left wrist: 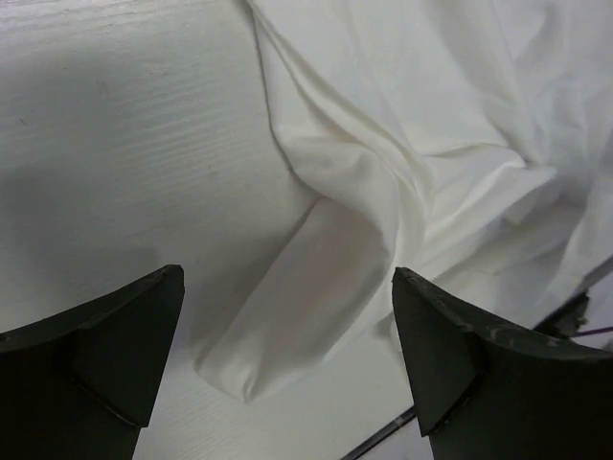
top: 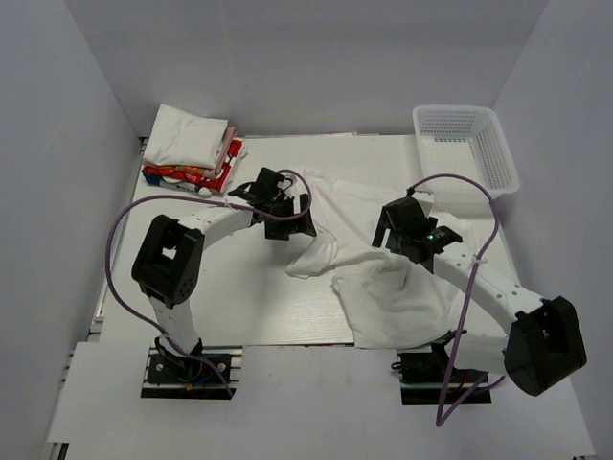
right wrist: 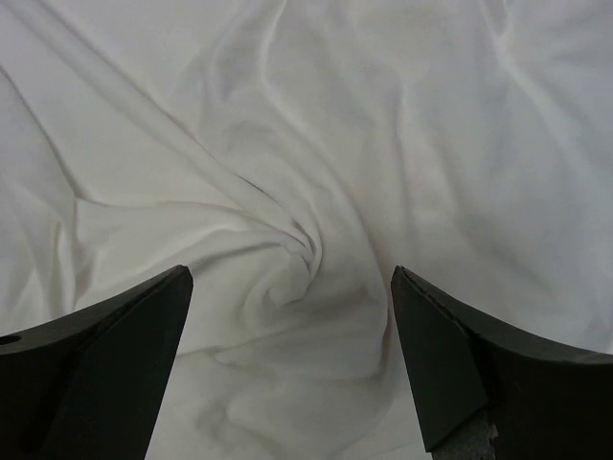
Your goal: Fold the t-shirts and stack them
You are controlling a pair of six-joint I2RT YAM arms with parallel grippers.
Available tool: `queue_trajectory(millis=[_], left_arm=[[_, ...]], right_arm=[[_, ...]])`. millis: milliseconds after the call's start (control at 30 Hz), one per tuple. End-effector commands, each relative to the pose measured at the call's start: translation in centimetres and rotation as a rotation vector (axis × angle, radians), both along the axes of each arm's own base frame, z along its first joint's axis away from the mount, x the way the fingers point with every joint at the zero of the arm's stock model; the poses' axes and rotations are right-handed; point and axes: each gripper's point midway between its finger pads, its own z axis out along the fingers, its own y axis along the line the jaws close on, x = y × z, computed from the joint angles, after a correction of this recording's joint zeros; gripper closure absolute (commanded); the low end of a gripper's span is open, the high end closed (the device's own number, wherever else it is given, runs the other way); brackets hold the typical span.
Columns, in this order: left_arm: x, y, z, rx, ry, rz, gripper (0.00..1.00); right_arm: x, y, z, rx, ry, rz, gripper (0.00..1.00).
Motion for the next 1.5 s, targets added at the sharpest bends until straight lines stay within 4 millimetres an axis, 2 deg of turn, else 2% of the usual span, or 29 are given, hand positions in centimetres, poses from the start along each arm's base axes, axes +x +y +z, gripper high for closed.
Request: queue_trajectory(millis=[0, 100, 133, 167, 200, 233, 267, 300, 367, 400, 500, 600, 633, 700, 733, 800, 833, 867, 900, 933, 967, 1000, 1100, 1133, 1200, 1233, 1267, 1300, 1467], left_arm=[[0.5, 0.3, -1.7, 0.146, -0.019, -0.031, 0.01], [-0.2, -1.8, -2.4, 0.156, -0.021, -0.111, 0.03], [-0.3, -2.4, -2.2, 0.142, -0.037, -0.132, 0.28], [-0.3, -2.4, -2.2, 0.142, -0.037, -0.132, 0.28], [-0.3, -2.7, -2.0, 0.159, -0.047, -0.133, 0.72], [0.4, -1.4, -2.3, 0.226, -0.05, -0.06, 0.88], [0.8, -0.4, -2.3, 0.277, -0.048, -0.005, 0.97], [1.1, 2.9, -2.5, 0.41, -0.044, 0.093, 1.0], [1.0, 6.1, -1.5, 0.51, -0.04, 0.234, 1.0], [1.0, 10.5, -0.8, 0.664, -0.039, 0.35, 1.0], [-0.6, 15.8, 0.7, 0.806, 0.012, 0.548, 1.0], [-2.2, 20.1, 0.2, 0.839, 0.099, 0.711, 1.0], [-3.1, 21.5, -0.8, 0.846, 0.143, 0.733, 1.0], [-3.1, 20.0, -1.5, 0.739, 0.156, 0.665, 0.95], [-1.4, 18.0, -0.7, 0.634, 0.067, 0.62, 0.84], [-0.2, 14.7, 1.1, 0.489, -0.012, 0.451, 0.65], [1.4, 12.3, 2.7, 0.383, -0.096, 0.384, 0.54], [1.3, 9.9, 4.8, 0.251, -0.142, 0.284, 0.33], [1.7, 9.0, 6.3, 0.208, -0.207, 0.214, 0.23], [1.6, 7.8, 7.1, 0.159, -0.243, 0.167, 0.01], [1.7, 5.4, 8.9, 0.049, -0.295, 0.085, 0.01], [1.6, 4.6, 9.4, 0.018, -0.318, 0.037, 0.01], [1.2, 1.1, 9.1, -0.026, -0.306, -0.066, 0.01], [1.9, 0.0, 7.8, -0.011, -0.284, -0.09, 0.01], [0.8, -2.0, 5.6, 0.02, -0.209, -0.145, 0.01], [1.3, -3.2, 5.8, 0.022, -0.216, -0.172, 0.01], [1.1, -3.5, 3.1, 0.079, -0.152, -0.18, 0.01], [1.2, -5.0, 3.4, 0.092, -0.172, -0.208, 0.01], [2.0, -6.7, -0.1, 0.226, -0.135, -0.212, 0.01]], right_arm=[[-0.2, -0.1, 1.3, 0.049, -0.051, 0.003, 0.1], [-0.5, -1.4, 2.0, 0.01, -0.073, -0.02, 0.1], [-0.7, -2.2, 2.1, -0.018, -0.074, -0.043, 0.1], [-0.8, -2.4, 2.0, -0.026, -0.07, -0.047, 0.1], [-1.0, -2.7, 2.0, -0.031, -0.066, -0.053, 0.1], [-1.1, -2.9, 1.9, -0.034, -0.064, -0.058, 0.1], [-1.3, -3.0, 1.7, -0.041, -0.055, -0.057, 0.1], [-1.3, -2.9, 1.7, -0.034, -0.058, -0.053, 0.1], [-1.4, -2.8, 1.4, -0.041, -0.045, -0.032, 0.1], [-1.4, -2.5, 1.4, -0.038, -0.04, -0.015, 0.1], [-1.4, -2.2, 1.0, -0.063, -0.034, 0.053, 0.1], [-1.3, -1.9, 0.1, -0.084, -0.006, 0.086, 0.1], [-1.2, -1.8, -0.1, -0.087, 0.003, 0.09, 0.1], [-1.0, -1.4, -0.8, -0.088, 0.027, 0.108, 0.1], [-0.8, -1.1, -0.9, -0.095, 0.036, 0.121, 0.1], [-0.8, -1.1, -0.9, -0.094, 0.047, 0.123, 0.1], [-0.5, -1.2, -0.6, -0.096, 0.036, 0.115, 0.1], [-0.5, -1.2, -0.5, -0.091, 0.028, 0.108, 0.1], [-0.6, -1.4, -0.5, -0.092, 0.024, 0.1, 0.1], [-0.5, -1.6, -0.1, -0.092, 0.006, 0.085, 0.1], [-0.6, -1.7, 0.1, -0.083, -0.003, 0.082, 0.1], [-0.7, -1.7, 0.3, -0.076, -0.013, 0.078, 0.1], [-1.3, -2.0, 0.1, -0.061, -0.016, 0.063, 0.1], [-1.5, -2.2, 0.0, -0.062, -0.013, 0.056, 0.1], [-1.8, -2.5, 0.1, -0.06, -0.019, 0.044, 0.1], [-1.9, -2.6, 0.1, -0.066, -0.019, 0.043, 0.1], [-2.0, -2.9, 0.3, -0.072, -0.026, 0.033, 0.1], [-2.0, -3.2, 0.4, -0.075, -0.032, 0.024, 0.1], [-2.4, -4.1, 0.6, -0.086, -0.049, 0.001, 0.1]])
